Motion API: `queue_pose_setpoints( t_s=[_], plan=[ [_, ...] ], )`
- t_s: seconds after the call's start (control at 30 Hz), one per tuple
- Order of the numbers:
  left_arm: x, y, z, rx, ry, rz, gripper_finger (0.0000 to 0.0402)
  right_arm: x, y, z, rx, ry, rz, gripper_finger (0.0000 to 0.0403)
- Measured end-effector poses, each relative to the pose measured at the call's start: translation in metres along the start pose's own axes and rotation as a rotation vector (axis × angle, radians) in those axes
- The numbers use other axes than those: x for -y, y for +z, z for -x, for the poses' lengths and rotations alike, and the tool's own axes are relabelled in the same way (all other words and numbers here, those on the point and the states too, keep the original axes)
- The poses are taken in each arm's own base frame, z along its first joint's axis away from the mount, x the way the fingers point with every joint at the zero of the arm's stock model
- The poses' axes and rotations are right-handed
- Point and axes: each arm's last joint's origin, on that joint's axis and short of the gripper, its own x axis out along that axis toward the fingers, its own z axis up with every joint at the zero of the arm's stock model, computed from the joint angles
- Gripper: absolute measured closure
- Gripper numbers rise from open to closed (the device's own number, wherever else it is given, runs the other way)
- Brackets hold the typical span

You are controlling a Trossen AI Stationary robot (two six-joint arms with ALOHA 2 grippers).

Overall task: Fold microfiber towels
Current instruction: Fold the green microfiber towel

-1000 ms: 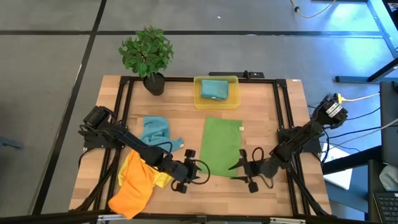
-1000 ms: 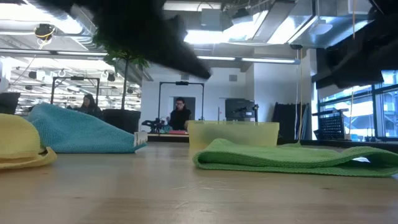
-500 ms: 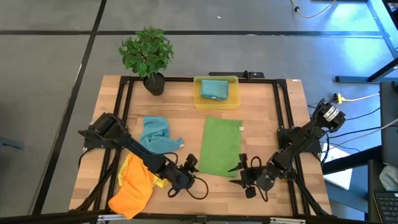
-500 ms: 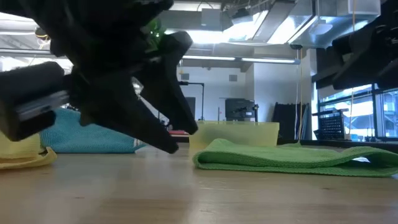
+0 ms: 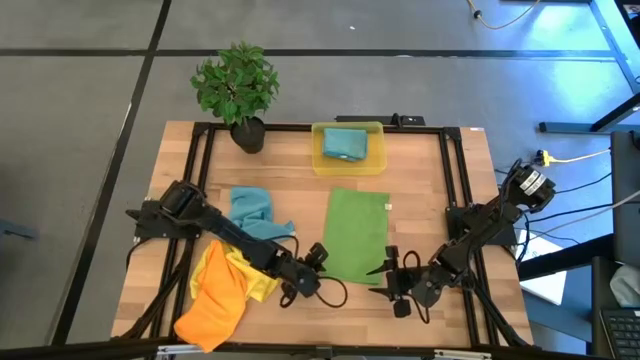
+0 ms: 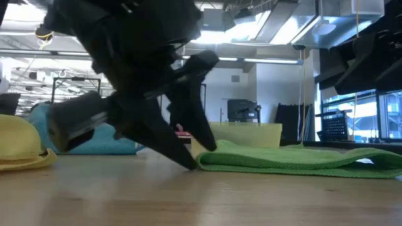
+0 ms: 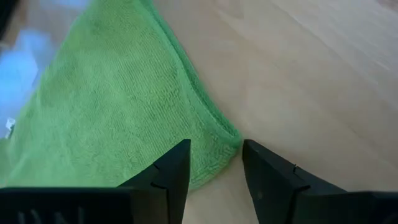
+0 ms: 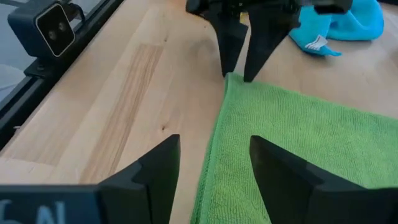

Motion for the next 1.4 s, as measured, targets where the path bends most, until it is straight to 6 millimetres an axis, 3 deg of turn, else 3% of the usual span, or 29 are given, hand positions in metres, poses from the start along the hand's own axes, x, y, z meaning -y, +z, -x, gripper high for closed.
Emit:
queue_pose_setpoints(
  t_s=[0.2, 0.57, 0.7, 0.93, 1.2, 1.4],
  plan=[
    [-0.007, 0.008, -0.011, -0.026, -0.012, -0.057, 0.0262, 0.000, -0.001, 0.000, -0.005, -0.006, 0.002, 0.0207],
    [0.001, 0.004, -0.021, -0.094, -0.027, -0.106, 0.0265, 0.002, -0.003, 0.000, -0.026, -0.028, 0.077, 0.0207],
    [0.002, 0.003, -0.021, -0.095, -0.033, -0.126, 0.0292, 0.006, -0.012, 0.001, -0.096, -0.080, 0.100, 0.0207],
    [0.003, 0.002, -0.022, -0.091, -0.036, -0.102, 0.0391, 0.006, -0.023, 0.005, -0.200, -0.061, 0.133, 0.0207],
    [0.003, 0.002, -0.023, -0.093, -0.028, -0.070, 0.0399, -0.012, -0.034, 0.009, -0.220, 0.039, 0.212, 0.0207],
    [0.001, 0.001, -0.023, -0.093, -0.027, -0.041, 0.0400, -0.020, -0.050, 0.000, -0.241, 0.021, 0.244, 0.0197]
  ],
)
